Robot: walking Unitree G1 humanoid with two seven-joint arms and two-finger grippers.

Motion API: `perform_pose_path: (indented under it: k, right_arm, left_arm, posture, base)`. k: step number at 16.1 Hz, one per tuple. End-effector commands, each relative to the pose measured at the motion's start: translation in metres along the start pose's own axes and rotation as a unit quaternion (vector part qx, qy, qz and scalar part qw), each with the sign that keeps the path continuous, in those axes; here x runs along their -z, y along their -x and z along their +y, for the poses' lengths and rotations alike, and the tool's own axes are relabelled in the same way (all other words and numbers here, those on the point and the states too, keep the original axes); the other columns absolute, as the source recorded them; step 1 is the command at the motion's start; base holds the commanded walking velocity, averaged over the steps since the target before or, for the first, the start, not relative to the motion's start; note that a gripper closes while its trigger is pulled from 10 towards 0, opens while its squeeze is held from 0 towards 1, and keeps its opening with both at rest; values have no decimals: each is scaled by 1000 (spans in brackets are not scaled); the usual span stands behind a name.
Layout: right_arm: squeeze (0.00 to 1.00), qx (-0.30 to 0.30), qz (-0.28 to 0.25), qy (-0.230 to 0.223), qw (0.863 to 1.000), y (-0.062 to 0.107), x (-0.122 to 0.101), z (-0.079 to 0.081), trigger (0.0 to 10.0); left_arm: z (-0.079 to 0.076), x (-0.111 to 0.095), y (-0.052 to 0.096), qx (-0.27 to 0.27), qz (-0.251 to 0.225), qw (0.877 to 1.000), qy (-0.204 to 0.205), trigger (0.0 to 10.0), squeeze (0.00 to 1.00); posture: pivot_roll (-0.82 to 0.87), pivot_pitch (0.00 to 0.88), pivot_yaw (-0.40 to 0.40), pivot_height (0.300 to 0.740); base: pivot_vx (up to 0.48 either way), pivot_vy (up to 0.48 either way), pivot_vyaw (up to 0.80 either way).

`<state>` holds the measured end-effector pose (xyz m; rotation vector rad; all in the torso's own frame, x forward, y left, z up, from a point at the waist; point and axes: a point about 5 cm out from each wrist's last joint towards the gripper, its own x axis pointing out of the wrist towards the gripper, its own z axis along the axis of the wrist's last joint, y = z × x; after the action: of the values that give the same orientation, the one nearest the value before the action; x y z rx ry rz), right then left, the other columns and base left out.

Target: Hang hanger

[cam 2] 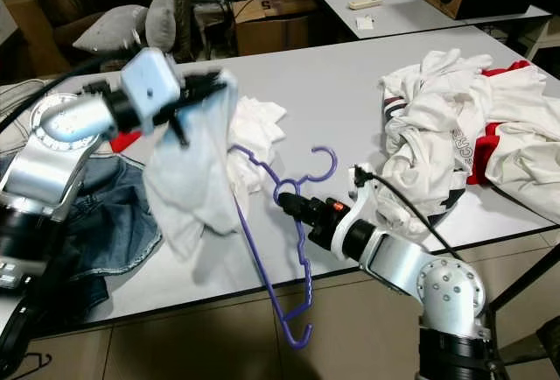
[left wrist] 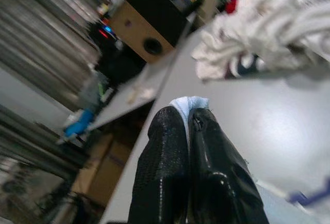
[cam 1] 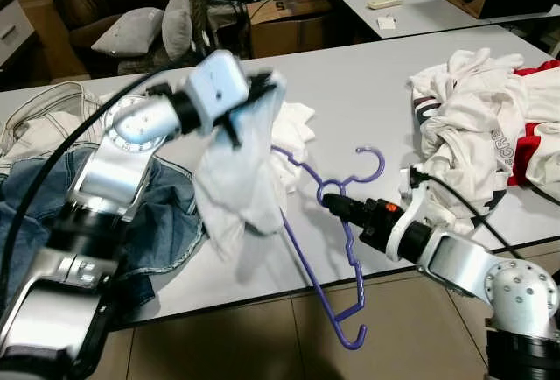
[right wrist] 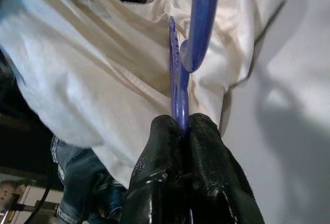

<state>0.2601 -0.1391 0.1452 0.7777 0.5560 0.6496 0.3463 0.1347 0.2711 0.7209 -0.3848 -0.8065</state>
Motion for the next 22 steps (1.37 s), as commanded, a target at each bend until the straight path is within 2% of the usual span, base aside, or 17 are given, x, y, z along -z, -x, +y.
perform_pose_path:
  k: [1,3,4,5,6,8,10,11,12,13,14,16,18,20,22]
  right_arm:
    - [0,-14,18,20,1000,1,5,7,10000]
    - [0,-24,25,44,998,2,8,12,10000]
    - [0,-35,22,51,998,2,8,16,10000]
    - [0,-44,19,53,997,1,8,18,10000]
    - [0,-44,7,49,998,0,5,18,10000]
    - [0,-13,-41,6,999,-9,-7,7,10000]
    - [0,-13,-96,-67,993,-14,-18,-4,10000]
    - [0,-10,-113,-94,989,-15,-20,-9,10000]
    - [0,2,-136,-127,983,-15,-22,-16,10000]
    - [0,17,-153,-145,977,-15,-23,-21,10000]
    - [0,23,-168,-164,972,-17,-25,-24,10000]
    - [0,17,-187,-196,962,-22,-30,-25,10000]
    - [0,2,-205,-242,948,-32,-37,-22,10000]
    - [0,-3,-209,-250,945,-42,-43,-18,10000]
    - [0,25,-220,-240,945,-50,-46,-21,10000]
  left_arm:
    - [18,-10,1,-45,-21,999,-16,0,0]
    - [17,-10,0,-37,-24,999,-16,0,0]
    - [11,-9,-1,-25,-30,999,3,0,0]
    - [3,-8,-1,0,-36,999,28,0,0]
    - [-12,-8,0,54,-43,996,50,0,0]
    - [-35,-1,5,137,-31,987,75,0,0]
    - [-49,16,16,191,26,978,77,0,0]
    - [-52,26,23,202,58,975,73,0,0]
    - [-48,35,29,183,91,977,58,0,0]
    - [-45,40,35,173,106,977,61,0,0]
    - [-44,40,39,175,110,975,80,0,0]
    - [-48,42,43,190,119,970,92,0,0]
    - [-53,49,43,189,134,969,86,0,0]
    - [-59,43,35,204,110,969,88,0,0]
    - [-72,32,30,238,73,963,104,0,0]
  posture:
    - [31,0,92,740]
    - [29,0,93,740]
    - [29,0,94,740]
    - [29,0,94,740]
    - [28,0,95,740]
    - [27,0,96,740]
    - [30,0,98,740]
    - [30,0,98,740]
    - [39,0,94,740]
    - [39,0,94,740]
    - [39,0,94,740]
    - [39,0,94,740]
    - [46,0,95,740]
    - [49,0,101,740]
    - [49,0,107,740]
  base:
    - [0,0,0]
    - [0,0,0]
    - [0,0,0]
    - [0,0,0]
    - [0,0,0]
    - [0,0,0]
    - [0,0,0]
    - [0,0,0]
    - [0,0,0]
    - [0,0,0]
    - [0,0,0]
    - [0,0,0]
    - [0,0,0]
    - [0,0,0]
    - [0,0,0]
